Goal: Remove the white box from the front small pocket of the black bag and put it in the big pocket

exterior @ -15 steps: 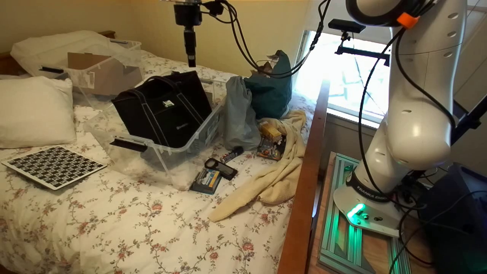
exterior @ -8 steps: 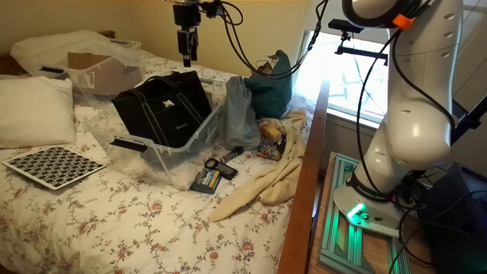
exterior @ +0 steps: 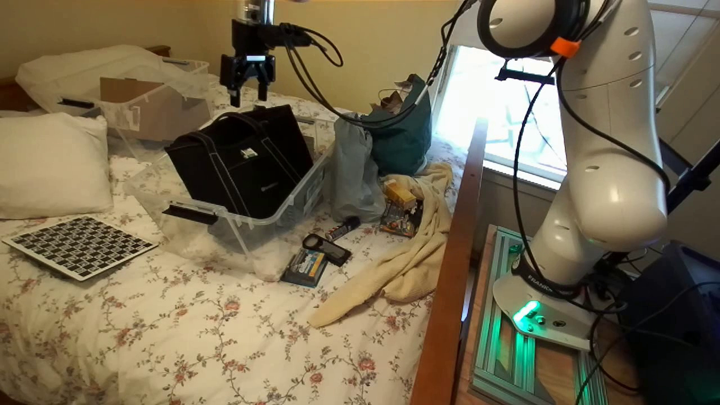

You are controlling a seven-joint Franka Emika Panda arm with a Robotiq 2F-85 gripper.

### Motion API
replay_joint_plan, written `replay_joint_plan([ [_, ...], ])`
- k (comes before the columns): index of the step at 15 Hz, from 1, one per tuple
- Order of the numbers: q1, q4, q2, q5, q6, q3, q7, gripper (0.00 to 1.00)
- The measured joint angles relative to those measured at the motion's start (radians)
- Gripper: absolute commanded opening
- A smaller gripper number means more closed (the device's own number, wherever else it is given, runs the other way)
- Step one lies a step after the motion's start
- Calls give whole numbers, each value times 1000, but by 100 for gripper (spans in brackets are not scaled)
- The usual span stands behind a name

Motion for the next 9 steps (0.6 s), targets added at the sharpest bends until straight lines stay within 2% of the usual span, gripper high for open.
replay_joint_plan([
  [5, 25, 0, 50, -30, 287, -27, 145, 100],
  [9, 31, 0, 65, -40, 326, -38, 168, 100],
])
